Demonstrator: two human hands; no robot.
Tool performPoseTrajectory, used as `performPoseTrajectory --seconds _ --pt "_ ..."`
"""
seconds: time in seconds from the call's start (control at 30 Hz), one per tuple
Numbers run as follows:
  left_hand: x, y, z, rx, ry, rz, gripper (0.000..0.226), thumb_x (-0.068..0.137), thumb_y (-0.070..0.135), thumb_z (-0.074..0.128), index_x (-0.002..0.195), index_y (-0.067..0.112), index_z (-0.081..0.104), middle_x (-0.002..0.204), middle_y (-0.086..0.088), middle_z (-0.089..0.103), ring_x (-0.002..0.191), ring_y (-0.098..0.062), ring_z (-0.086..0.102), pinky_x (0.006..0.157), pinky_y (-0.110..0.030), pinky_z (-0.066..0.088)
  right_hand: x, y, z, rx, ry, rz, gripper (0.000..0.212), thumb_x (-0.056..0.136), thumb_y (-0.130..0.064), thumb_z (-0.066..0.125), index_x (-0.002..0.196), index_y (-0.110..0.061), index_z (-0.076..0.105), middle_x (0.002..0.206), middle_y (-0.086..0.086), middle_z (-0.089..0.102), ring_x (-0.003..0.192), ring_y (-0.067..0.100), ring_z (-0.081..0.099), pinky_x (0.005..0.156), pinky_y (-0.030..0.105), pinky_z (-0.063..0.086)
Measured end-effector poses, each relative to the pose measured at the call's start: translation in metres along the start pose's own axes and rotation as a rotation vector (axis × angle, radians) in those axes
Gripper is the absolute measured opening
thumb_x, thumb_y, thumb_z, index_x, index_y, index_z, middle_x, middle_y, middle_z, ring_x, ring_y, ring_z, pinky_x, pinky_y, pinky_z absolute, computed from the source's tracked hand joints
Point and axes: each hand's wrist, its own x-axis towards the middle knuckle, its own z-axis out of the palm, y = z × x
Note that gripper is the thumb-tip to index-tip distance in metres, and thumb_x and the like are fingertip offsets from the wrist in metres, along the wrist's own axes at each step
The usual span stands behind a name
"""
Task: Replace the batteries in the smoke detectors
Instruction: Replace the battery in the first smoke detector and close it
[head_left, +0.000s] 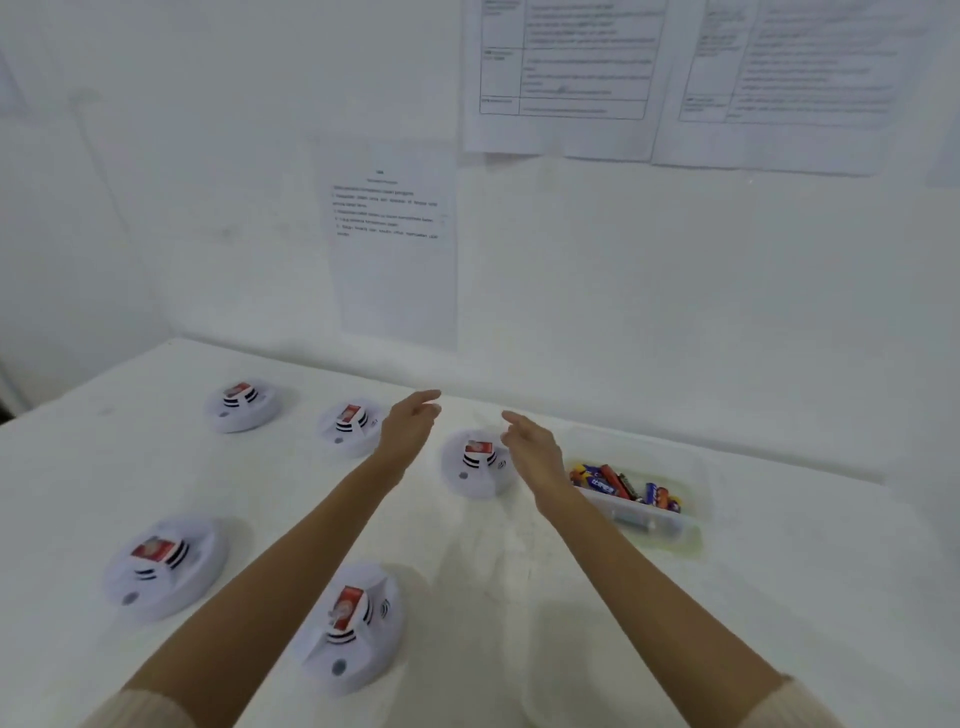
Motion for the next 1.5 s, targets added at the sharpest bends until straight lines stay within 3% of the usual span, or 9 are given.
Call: performPoseTrajectory --seconds 0.2,0.5,0.63,0.8,0.93,1.03,1.17,1.33,1.5 --pt "0.023 -0.028 0.007 0.149 -0.265 -0.055 0.037 0.095 0.009 0.042 0.131 0.014 0.051 0.139 -0.008 0.049 0.126 -0.023 0.045 0.108 -0.035 0.034 0.017 0.027 0.021 -0.137 -0.008 0.168 0.05 0.094 -0.011 0.042 0.142 -0.011 0.033 0.147 0.009 0.034 0.133 0.026 0.034 0.109 0.035 0.03" --pt "0.038 -0.037 0.02 0.292 -0.414 0.012 0.043 0.097 0.012 0.036 0.14 0.012 0.04 0.148 -0.009 0.036 0.136 -0.023 0.033 0.109 -0.029 0.026 0.03 0.034 0.013 -0.42 -0.096 0.109 0.091 0.065 -0.011 0.083 0.141 -0.006 0.032 0.141 0.009 0.042 0.128 0.022 0.042 0.107 0.034 0.034" --pt "0.035 -0.028 0.021 0.45 -0.492 0.065 0.06 0.09 0.041 0.051 0.137 0.006 0.039 0.142 -0.013 0.042 0.13 -0.026 0.04 0.102 -0.029 0.031 0.03 0.038 0.017 -0.606 -0.12 -0.026 0.085 0.059 -0.013 0.086 0.131 -0.004 0.042 0.127 0.008 0.054 0.118 0.024 0.049 0.104 0.034 0.036" --pt "0.032 -0.023 0.003 0.404 -0.66 0.131 0.103 0.041 0.053 0.073 0.134 0.025 0.039 0.135 0.001 0.045 0.126 -0.019 0.04 0.098 -0.024 0.035 0.031 0.039 0.012 -0.25 -0.035 -0.037 0.089 0.058 -0.001 0.085 0.134 -0.012 0.041 0.134 0.005 0.049 0.122 0.02 0.047 0.095 0.027 0.042" --pt "0.047 -0.022 -0.014 0.154 -0.738 0.09 0.114 0.059 0.029 0.087 0.147 0.03 0.016 0.142 -0.001 0.041 0.122 -0.016 0.045 0.088 -0.022 0.046 0.024 0.011 0.009 0.084 -0.074 -0.125 0.091 0.066 0.002 0.078 0.141 -0.021 0.032 0.133 -0.004 0.048 0.121 0.012 0.048 0.09 0.025 0.05" --pt "0.05 -0.017 -0.022 -0.022 -0.792 0.03 0.099 0.069 0.024 0.082 0.146 0.035 0.021 0.129 0.0 0.048 0.113 -0.017 0.053 0.073 -0.023 0.054 0.016 -0.005 0.015 0.253 -0.087 -0.173 0.082 0.072 -0.026 0.072 0.142 -0.025 0.03 0.139 -0.006 0.046 0.125 0.011 0.048 0.102 0.035 0.044" --pt "0.046 -0.019 -0.021 -0.225 -0.793 0.077 0.095 0.06 0.024 0.081 0.14 0.032 0.03 0.131 -0.003 0.05 0.117 -0.022 0.054 0.085 -0.03 0.053 0.009 -0.008 0.029 0.21 -0.101 -0.02 0.078 0.073 -0.048 0.058 0.142 -0.026 0.029 0.141 0.004 0.044 0.124 0.019 0.048 0.102 0.041 0.042" --pt "0.045 -0.022 -0.029 -0.137 -0.739 0.182 0.098 0.055 0.031 0.082 0.14 0.021 0.034 0.135 0.001 0.052 0.124 -0.017 0.05 0.099 -0.031 0.047 0.007 -0.012 0.035 0.605 -0.231 0.126 0.055 0.074 -0.024 0.068 0.125 -0.013 0.05 0.118 0.01 0.063 0.097 0.025 0.066 0.075 0.035 0.058" --pt "0.045 -0.012 -0.04 0.063 -0.653 0.412 0.095 0.063 0.005 0.084 0.14 0.025 0.032 0.135 0.011 0.047 0.114 0.001 0.049 0.079 -0.012 0.05 0.008 -0.011 0.034 0.528 -0.052 0.075 0.059 0.073 -0.003 0.073 0.125 -0.012 0.046 0.114 0.004 0.06 0.096 0.023 0.064 0.069 0.037 0.059"
